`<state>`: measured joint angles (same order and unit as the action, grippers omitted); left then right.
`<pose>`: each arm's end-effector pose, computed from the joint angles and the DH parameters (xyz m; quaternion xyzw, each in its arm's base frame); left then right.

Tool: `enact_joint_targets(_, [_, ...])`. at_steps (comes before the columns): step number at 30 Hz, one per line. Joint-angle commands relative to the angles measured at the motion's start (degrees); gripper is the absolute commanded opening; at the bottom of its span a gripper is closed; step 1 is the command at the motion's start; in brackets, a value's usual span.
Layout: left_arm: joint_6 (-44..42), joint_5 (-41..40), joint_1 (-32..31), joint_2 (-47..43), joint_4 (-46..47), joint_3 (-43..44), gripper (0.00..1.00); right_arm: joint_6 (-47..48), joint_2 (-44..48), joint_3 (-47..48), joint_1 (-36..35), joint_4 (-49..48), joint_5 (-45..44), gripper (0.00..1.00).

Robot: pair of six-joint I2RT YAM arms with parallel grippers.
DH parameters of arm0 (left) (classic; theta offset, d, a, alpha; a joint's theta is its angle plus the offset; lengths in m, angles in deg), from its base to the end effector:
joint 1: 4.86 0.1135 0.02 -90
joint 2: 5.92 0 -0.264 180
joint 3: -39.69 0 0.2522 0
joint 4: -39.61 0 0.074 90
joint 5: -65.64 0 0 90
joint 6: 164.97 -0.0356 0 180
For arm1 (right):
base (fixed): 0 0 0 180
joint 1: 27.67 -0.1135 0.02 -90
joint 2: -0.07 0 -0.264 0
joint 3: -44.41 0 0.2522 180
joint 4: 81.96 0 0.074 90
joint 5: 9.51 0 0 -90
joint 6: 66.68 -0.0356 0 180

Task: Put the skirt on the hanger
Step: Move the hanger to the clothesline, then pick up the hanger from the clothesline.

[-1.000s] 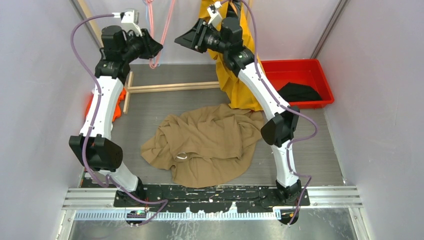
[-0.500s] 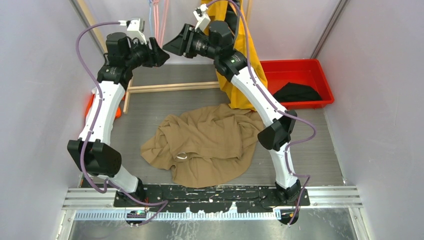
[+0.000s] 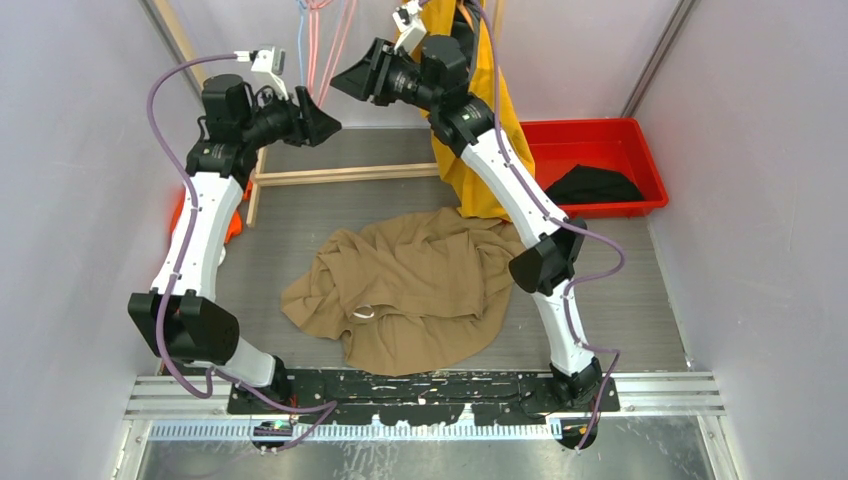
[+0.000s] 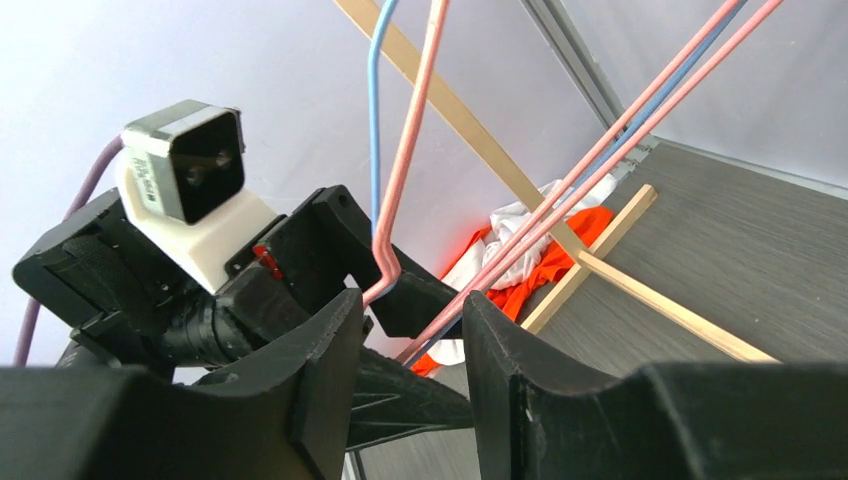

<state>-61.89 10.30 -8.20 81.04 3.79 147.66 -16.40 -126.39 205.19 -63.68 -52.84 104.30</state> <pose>0.3395 -0.0401 0.4411 0.1169 0.7691 -0.3168 0.5427 0.3890 0.3005 0.4777 -0.1309 0.6644 0.5533 0.4851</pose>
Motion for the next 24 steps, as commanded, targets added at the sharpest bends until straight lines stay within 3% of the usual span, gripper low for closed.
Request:
enact_joint_targets(1, [1.04,5.26,0.61,-1.97,5.01,-0.26,0.55,-1.22,-0.86,1.5,-0.31,-5.35,1.89,0.47])
enact_joint_targets(24, [4.26,10.03,0.48,-1.65,8.06,-2.63,0.53,-1.68,-3.27,4.8,-1.79,-8.81,2.42,0.42])
